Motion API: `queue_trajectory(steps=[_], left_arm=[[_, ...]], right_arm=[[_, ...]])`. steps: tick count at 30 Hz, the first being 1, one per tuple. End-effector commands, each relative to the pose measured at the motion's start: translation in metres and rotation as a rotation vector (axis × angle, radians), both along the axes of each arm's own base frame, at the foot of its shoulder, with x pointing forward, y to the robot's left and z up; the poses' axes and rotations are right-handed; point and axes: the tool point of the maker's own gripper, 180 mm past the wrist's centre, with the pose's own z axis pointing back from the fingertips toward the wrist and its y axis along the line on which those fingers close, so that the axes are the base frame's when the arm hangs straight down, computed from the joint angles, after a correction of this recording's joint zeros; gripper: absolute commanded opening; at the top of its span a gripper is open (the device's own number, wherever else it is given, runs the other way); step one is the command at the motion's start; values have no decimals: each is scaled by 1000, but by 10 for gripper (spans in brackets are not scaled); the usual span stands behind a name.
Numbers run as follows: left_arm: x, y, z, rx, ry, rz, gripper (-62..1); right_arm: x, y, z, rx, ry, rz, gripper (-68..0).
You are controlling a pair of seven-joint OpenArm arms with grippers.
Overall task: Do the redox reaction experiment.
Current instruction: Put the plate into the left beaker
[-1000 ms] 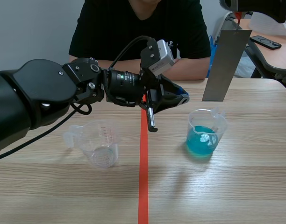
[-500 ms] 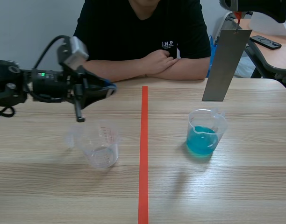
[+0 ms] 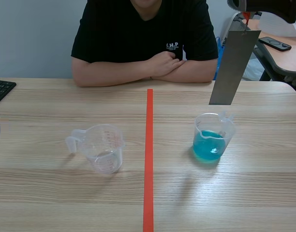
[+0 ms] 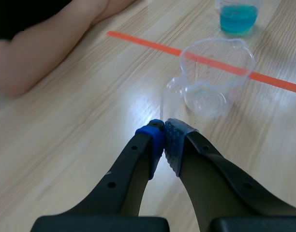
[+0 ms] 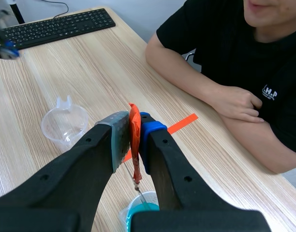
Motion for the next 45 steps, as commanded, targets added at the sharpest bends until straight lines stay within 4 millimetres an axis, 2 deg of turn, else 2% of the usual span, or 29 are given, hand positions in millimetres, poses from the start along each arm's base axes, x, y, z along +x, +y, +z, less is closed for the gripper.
queue_trajectory(steps=[1,9,14,18,22,26,33,39,45], left_arm=[[-9,9,2,-36,-3,39,-579],[-79,50,-17,-91,49,246,-579],[-126,69,-28,-27,6,378,-579],[-160,72,-32,22,-22,437,-579],[-182,65,-36,54,-22,459,-579],[-193,57,-39,68,-20,459,-579],[-193,56,-39,64,-20,463,-579],[-193,56,-39,62,-22,463,-579],[-193,56,-39,61,-22,464,-579]], right_arm=[[0,-2,14,15,-36,3,-661],[0,-2,14,16,-36,4,-661],[0,0,15,27,-38,6,-661],[0,2,17,41,-46,7,-661],[1,4,22,55,-59,11,-661],[3,10,26,60,-75,22,-660],[6,35,30,63,-104,69,-660],[8,65,30,71,-126,109,-660],[3,105,25,79,-130,175,-660]])
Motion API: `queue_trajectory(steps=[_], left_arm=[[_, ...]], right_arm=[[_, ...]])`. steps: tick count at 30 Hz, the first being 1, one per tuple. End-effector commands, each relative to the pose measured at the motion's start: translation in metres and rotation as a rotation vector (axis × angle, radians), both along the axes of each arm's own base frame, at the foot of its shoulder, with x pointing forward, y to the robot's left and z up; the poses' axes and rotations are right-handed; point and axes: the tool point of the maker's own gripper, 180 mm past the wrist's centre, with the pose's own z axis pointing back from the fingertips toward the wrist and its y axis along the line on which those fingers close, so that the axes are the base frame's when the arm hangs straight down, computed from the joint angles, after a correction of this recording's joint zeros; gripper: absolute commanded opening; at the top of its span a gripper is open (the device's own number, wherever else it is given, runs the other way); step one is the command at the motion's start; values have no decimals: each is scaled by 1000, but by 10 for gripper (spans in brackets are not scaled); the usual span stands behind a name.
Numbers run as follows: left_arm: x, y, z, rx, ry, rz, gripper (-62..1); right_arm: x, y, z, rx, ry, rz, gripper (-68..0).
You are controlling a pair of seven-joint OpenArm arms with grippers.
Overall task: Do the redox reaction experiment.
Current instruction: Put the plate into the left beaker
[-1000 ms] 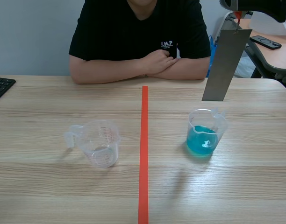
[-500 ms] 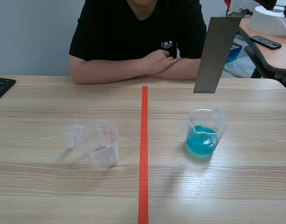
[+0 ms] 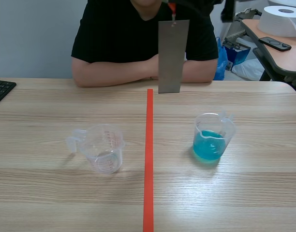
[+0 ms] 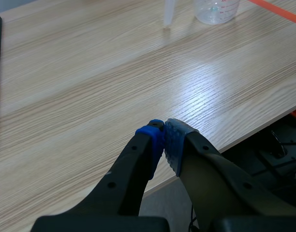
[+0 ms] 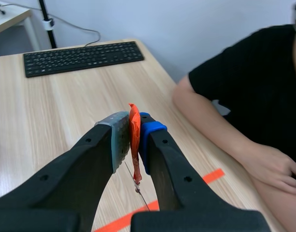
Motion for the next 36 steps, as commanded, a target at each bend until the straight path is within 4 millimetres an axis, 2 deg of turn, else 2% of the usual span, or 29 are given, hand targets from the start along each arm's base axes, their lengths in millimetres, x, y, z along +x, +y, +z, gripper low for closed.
queue_trajectory(steps=[1,10,17,26,36], left_arm=[[4,1,6,-6,-28,-4,-579],[4,1,6,-6,-28,-4,-579],[5,-1,13,-24,-63,-10,-579],[5,-2,16,-31,-75,-12,-579],[5,-2,15,-30,-75,-12,-579]], right_arm=[[-1,11,16,27,-44,26,-660],[-16,71,11,23,-50,110,-660],[-27,107,-2,-5,-30,166,-660],[-31,130,-19,-14,40,183,-660],[-25,136,-36,-17,94,169,-660]])
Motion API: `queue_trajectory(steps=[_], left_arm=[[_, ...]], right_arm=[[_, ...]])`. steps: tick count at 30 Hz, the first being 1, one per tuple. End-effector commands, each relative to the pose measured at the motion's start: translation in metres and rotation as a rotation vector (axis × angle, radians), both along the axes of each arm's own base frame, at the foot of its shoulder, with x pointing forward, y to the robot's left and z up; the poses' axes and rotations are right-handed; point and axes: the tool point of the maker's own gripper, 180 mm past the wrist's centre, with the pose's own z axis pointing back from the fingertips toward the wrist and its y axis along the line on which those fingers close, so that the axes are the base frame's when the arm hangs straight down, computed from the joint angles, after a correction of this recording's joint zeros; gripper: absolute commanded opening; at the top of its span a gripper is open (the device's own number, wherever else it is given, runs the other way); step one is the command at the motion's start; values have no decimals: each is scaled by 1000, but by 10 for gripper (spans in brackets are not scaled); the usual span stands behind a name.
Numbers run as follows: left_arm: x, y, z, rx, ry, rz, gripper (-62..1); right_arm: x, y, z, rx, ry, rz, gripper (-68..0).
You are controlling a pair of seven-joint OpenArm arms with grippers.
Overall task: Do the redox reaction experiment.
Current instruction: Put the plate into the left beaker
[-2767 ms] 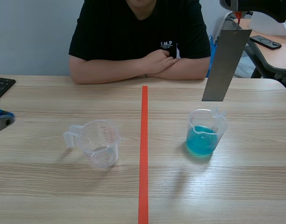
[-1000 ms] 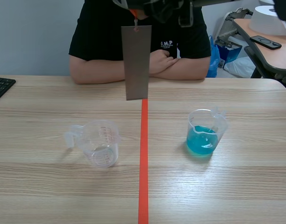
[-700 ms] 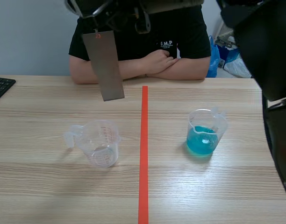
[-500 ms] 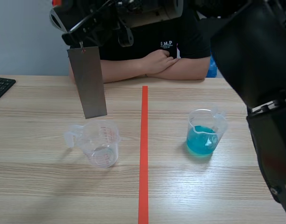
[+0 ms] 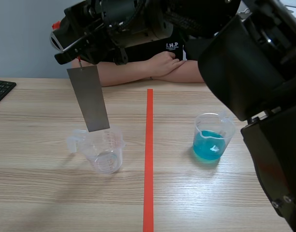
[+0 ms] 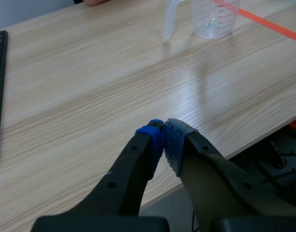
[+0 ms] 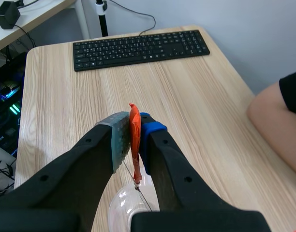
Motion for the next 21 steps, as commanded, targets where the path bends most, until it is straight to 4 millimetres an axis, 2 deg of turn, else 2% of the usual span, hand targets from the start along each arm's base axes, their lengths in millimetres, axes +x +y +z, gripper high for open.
queue_trajectory(steps=[1,10,21], left_arm=[[4,1,7,-7,-30,-5,-579],[4,1,7,-7,-30,-5,-579],[4,1,7,-7,-30,-5,-579]], right_arm=[[3,3,13,35,-23,6,-660],[11,6,-8,50,37,-9,-660],[37,-1,-47,58,83,-91,-660]])
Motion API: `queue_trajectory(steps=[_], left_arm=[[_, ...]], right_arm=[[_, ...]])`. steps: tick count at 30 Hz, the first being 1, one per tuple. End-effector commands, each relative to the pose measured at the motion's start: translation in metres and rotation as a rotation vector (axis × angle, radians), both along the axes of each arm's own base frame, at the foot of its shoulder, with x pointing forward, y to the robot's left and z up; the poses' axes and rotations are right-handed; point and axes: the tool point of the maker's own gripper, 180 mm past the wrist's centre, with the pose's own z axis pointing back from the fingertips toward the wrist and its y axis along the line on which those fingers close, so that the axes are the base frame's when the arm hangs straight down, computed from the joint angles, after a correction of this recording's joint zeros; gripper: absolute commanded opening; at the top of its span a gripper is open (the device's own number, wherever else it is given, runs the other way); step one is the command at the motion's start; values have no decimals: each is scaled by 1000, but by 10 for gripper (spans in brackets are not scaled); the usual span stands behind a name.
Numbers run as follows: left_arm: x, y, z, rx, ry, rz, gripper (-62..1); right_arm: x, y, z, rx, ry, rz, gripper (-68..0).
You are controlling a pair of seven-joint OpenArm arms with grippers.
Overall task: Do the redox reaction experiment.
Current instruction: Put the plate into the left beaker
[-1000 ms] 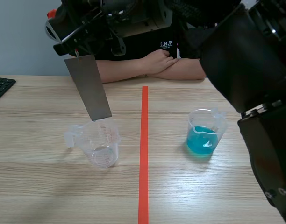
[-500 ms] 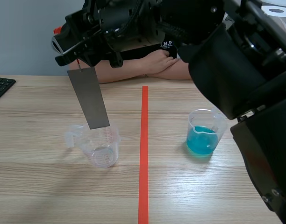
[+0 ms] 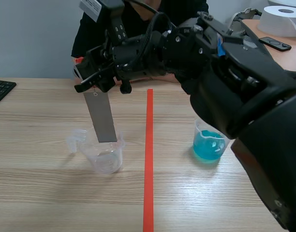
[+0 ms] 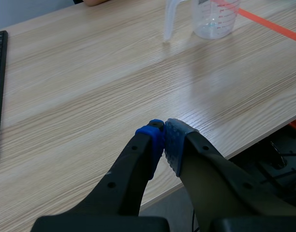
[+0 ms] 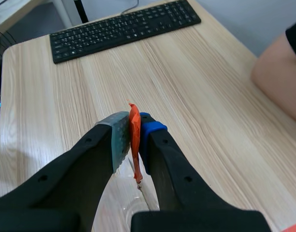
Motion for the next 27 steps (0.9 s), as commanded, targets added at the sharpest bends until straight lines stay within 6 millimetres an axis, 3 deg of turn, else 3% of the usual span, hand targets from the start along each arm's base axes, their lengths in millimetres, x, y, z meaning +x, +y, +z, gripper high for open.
queue_trajectory(steps=[1,13,15,17,19,21,27], left_arm=[[4,1,7,-7,-30,-5,-579],[4,1,7,-7,-30,-4,-579],[4,1,7,-7,-30,-4,-579],[4,1,7,-7,-30,-4,-579],[4,1,7,-7,-30,-4,-579],[4,1,7,-7,-30,-4,-579],[3,0,6,-8,-29,-2,-579]], right_arm=[[5,2,13,35,-31,-1,-660],[-8,13,-27,-42,-68,28,-660],[-11,14,-33,-68,-77,38,-635],[-14,15,-38,-91,-83,47,-528],[-19,17,-40,-102,-88,71,-351],[-28,22,-41,-102,-91,121,-230],[-64,42,-37,-39,-60,265,-85]])
